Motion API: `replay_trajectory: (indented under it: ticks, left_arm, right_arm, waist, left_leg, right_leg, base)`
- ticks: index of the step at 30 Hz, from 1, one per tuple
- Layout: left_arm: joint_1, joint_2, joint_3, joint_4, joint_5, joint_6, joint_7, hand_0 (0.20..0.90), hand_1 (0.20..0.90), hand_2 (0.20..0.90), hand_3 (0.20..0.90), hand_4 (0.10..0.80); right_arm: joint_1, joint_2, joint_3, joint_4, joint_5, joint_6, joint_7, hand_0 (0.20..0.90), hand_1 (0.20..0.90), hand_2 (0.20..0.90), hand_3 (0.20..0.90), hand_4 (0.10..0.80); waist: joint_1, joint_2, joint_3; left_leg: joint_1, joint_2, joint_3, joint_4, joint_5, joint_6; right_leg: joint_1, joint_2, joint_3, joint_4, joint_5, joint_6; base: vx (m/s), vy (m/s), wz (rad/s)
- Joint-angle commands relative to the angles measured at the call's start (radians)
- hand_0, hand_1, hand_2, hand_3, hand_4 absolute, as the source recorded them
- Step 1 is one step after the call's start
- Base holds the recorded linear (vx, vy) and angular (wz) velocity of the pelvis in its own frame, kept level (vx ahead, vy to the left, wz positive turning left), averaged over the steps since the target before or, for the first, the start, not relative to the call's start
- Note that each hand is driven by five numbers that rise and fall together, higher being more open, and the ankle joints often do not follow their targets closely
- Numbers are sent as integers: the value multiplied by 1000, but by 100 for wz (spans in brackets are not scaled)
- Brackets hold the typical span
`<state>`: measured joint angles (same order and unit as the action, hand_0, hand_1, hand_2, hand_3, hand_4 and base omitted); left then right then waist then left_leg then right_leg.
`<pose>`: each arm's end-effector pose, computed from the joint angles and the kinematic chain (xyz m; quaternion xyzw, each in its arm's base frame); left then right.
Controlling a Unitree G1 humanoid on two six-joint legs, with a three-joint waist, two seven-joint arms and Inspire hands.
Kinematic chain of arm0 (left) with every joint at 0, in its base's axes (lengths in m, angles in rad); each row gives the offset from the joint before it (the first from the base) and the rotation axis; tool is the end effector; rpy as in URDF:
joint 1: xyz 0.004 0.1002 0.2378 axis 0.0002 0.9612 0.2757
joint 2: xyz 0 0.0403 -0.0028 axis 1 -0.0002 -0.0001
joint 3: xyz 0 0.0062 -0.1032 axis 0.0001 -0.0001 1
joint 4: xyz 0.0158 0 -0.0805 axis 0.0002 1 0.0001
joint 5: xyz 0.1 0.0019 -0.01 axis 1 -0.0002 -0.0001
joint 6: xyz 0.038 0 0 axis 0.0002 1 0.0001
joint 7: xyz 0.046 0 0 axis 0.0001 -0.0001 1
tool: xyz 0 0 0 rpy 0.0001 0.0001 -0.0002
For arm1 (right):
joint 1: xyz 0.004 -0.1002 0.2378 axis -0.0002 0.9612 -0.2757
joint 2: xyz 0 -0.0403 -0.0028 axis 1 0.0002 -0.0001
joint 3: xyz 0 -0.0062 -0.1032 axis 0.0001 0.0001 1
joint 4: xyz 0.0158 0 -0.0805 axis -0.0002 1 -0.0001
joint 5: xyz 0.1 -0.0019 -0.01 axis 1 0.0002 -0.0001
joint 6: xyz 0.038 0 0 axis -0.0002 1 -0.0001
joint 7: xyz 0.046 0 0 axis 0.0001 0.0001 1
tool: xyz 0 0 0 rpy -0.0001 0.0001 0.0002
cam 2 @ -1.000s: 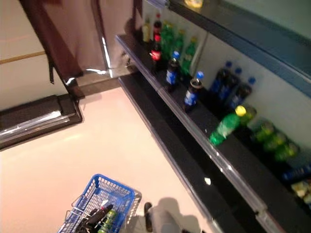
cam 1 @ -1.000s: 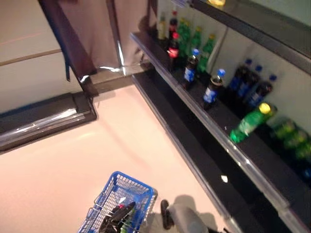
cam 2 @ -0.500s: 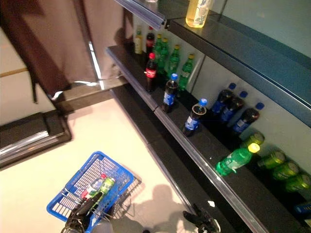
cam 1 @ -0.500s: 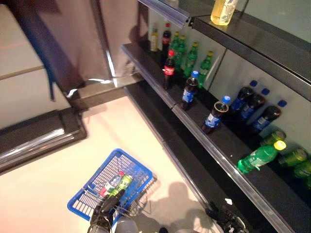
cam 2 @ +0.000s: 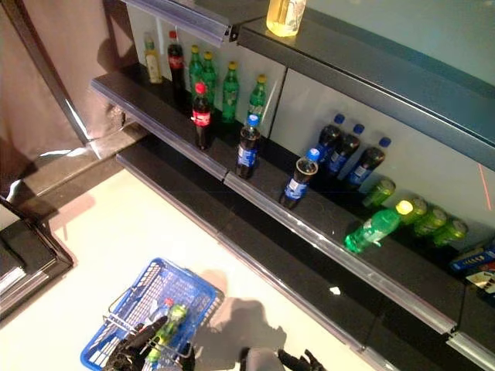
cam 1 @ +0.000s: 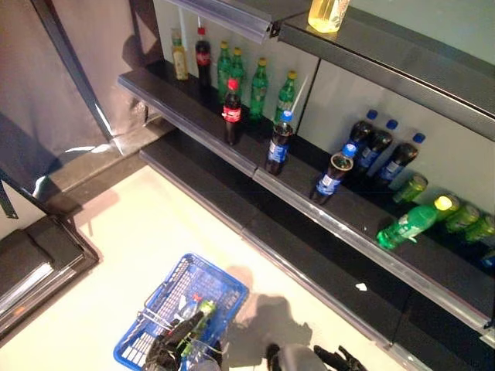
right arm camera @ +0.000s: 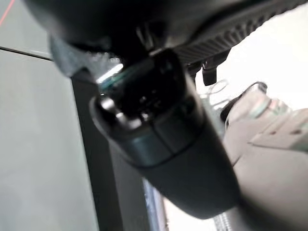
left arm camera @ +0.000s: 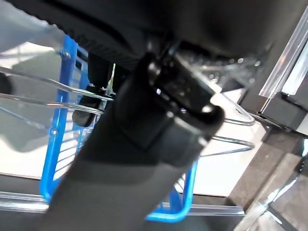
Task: Pick up the drink and place into the basket.
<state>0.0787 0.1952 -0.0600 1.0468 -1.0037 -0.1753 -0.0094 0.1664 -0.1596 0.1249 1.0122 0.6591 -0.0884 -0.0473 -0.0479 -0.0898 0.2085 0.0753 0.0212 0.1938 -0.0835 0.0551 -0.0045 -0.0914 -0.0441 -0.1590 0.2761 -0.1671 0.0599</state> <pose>0.0784 0.2180 -0.1087 -0.2971 0.3820 0.3044 0.8204 0.0510 -0.1958 -0.1166 0.1653 0.4957 -0.2040 0.8279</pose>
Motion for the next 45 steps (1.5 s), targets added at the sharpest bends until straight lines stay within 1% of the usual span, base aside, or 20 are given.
replay_trajectory:
  ticks: [1, 2, 4, 5, 6, 7, 8, 9, 11, 12, 13, 14, 15, 17, 19, 23, 28, 32, 36, 45]
  left_arm:
    - [17, 21, 3, -112, 65, -120, -59, 300, 300, 300, 200, 100]
    - [17, 13, 7, -101, 63, -126, -61, 300, 300, 300, 200, 100]
    - [8, -9, 16, -79, 54, -124, -57, 300, 300, 300, 200, 100]
    - [4, -12, 15, -71, 38, -119, -67, 300, 300, 300, 200, 100]
    - [6, -25, 26, -71, 44, -119, -78, 300, 300, 300, 200, 100]
    - [8, -34, 28, -69, 58, -126, -80, 300, 300, 300, 200, 100]
    - [9, -40, 13, -58, 59, -135, -83, 300, 300, 300, 200, 100]
    - [9, -41, 12, -55, 48, -131, -84, 300, 300, 300, 200, 100]
    - [18, -42, 12, -53, 19, -124, -87, 300, 300, 300, 200, 100]
    - [23, -40, 15, -48, 13, -129, -98, 300, 300, 300, 200, 100]
    - [29, -41, 17, -45, 14, -132, -106, 300, 300, 300, 200, 100]
    - [38, -37, 13, -49, -7, -132, -97, 300, 300, 300, 200, 100]
    - [42, -41, 15, -53, -21, -130, -86, 300, 300, 300, 200, 100]
    - [50, -55, 40, -39, -31, -121, -81, 300, 300, 300, 200, 100]
    - [46, -65, 52, -34, -28, -111, -67, 300, 300, 300, 200, 100]
    - [-9, -15, 47, -52, -41, -90, -39, 300, 300, 300, 200, 100]
    - [-15, 37, 51, -133, -29, -77, -3, 300, 300, 300, 200, 100]
    - [0, 50, 44, -148, -35, -63, 0, 300, 300, 300, 200, 100]
    - [48, 50, 25, -172, -36, -51, 15, 300, 300, 300, 200, 100]
    - [95, 28, 18, -173, 15, -49, 18, 300, 300, 300, 200, 100]
  right_arm:
    - [-5, -87, 7, 4, 16, -42, 17, 900, 900, 900, 900, 800]
    - [-9, -85, -1, 17, 4, -45, 20, 900, 900, 900, 900, 800]
    - [-20, -81, -10, 39, -3, -38, 16, 900, 900, 900, 900, 800]
    - [-25, -82, -10, 50, -13, -46, 21, 900, 900, 900, 900, 800]
    - [-31, -84, -8, 53, -33, -48, 24, 900, 900, 900, 900, 800]
    - [-35, -86, -3, 50, -46, -46, 22, 900, 900, 900, 900, 800]
    - [-43, -97, 11, 51, -52, -51, 22, 900, 900, 900, 900, 800]
    - [-48, -102, 16, 55, -52, -58, 24, 900, 900, 900, 900, 800]
    - [-66, -110, 29, 52, -54, -59, 24, 900, 900, 900, 900, 800]
    - [-74, -110, 34, 49, -62, -64, 28, 900, 900, 900, 900, 800]
    - [-80, -110, 36, 48, -75, -68, 33, 900, 900, 900, 900, 800]
    - [-86, -117, 48, 39, -105, -73, 37, 900, 900, 900, 900, 800]
    - [-84, -121, 55, 28, -118, -70, 39, 900, 900, 900, 900, 800]
    - [-87, -126, 60, 15, -126, -66, 44, 900, 900, 900, 900, 800]
    - [-95, -129, 75, -4, -125, -57, 25, 900, 900, 900, 900, 800]
    - [-88, -120, 93, -36, -140, -70, 59, 900, 900, 900, 900, 800]
    - [-46, -148, 170, -310, -226, -14, 60, 900, 900, 900, 900, 800]
    - [-30, -184, 201, -435, -262, -31, 73, 900, 900, 900, 900, 800]
    - [10, -281, 228, -738, -272, -46, 75, 900, 900, 900, 900, 800]
    - [-40, -419, 136, -1128, -288, -137, 60, 900, 900, 900, 900, 800]
  waist:
    - [16, 10, -44]
    - [14, 8, -45]
    - [4, 6, -51]
    - [3, 0, -57]
    - [14, -4, -56]
    - [20, -8, -58]
    - [31, -14, -53]
    - [34, -16, -54]
    - [61, -9, -36]
    - [65, -10, -38]
    - [71, -6, -33]
    - [74, 9, -40]
    - [86, 16, -30]
    - [96, 25, -27]
    - [96, 22, -37]
    - [88, 43, -32]
    - [91, 33, -42]
    - [91, 31, -47]
    - [89, 19, -50]
    - [97, 12, -71]
  left_leg:
    - [-43, -34, 65, 192, -108, -43]
    - [-50, -31, 79, 221, -121, -40]
    - [-71, -26, 77, 324, -145, -37]
    - [-94, -23, 73, 399, -133, -43]
    - [-115, -13, 68, 507, -125, -52]
    - [-142, -14, 49, 594, -112, -54]
    - [-232, -32, -4, 771, -83, -53]
    - [-262, -42, -19, 800, -67, -53]
    - [-285, -42, -57, 736, -72, -39]
    - [-276, -26, -73, 645, -55, -38]
    - [-242, 0, -78, 549, -54, -38]
    - [-211, 52, -113, 309, -8, -57]
    - [-196, 70, -146, 200, 23, -71]
    - [-223, 98, -205, 171, 70, -83]
    - [-203, 82, -214, 212, -5, -66]
    - [-118, 63, -185, 159, -13, -71]
    - [-93, 54, -165, 125, -29, -64]
    - [-77, 57, -157, 92, -27, -60]
    - [-71, 69, -152, 79, -24, -65]
    - [-49, 81, -156, 54, -21, -73]
  right_leg:
    - [79, 23, -87, -274, 222, 32]
    - [76, 16, -85, -262, 218, 26]
    - [81, 24, -31, -258, 208, 5]
    - [78, 19, -30, -261, 207, -5]
    - [88, 6, -67, -260, 200, -20]
    - [93, 4, -71, -260, 198, -31]
    - [97, 2, -50, -255, 203, -45]
    - [95, -2, -47, -252, 205, -47]
    - [123, 10, -7, -247, 194, -41]
    - [130, 13, 16, -250, 186, -35]
    - [143, 17, 31, -256, 179, -27]
    - [150, 27, 60, -262, 166, -13]
    - [169, 30, 85, -263, 156, -6]
    - [176, 34, 122, -235, 133, -5]
    - [159, 3, 124, -207, 117, 3]
    - [150, -44, 62, -154, 119, 31]
    - [135, -92, 47, -194, 156, 72]
    - [148, -96, 41, -223, 164, 77]
    - [161, -94, 38, -246, 166, 78]
    - [187, -82, 19, -267, 154, 74]
  base:
    - [199, 0, -62]
    - [191, 2, -59]
    - [213, 1, -38]
    - [235, -25, 4]
    - [214, -42, 13]
    - [237, -44, -13]
    - [201, -15, -34]
    - [256, 62, -35]
    - [242, 139, -20]
    - [245, 182, -46]
    - [369, 333, -63]
    - [375, 360, -46]
    - [381, 374, -54]
    - [262, 272, -54]
    - [192, 360, -51]
    - [170, 237, -88]
    - [14, 23, 1]
    - [-1, -10, 1]
    - [-15, -65, 8]
    - [4, -39, 13]
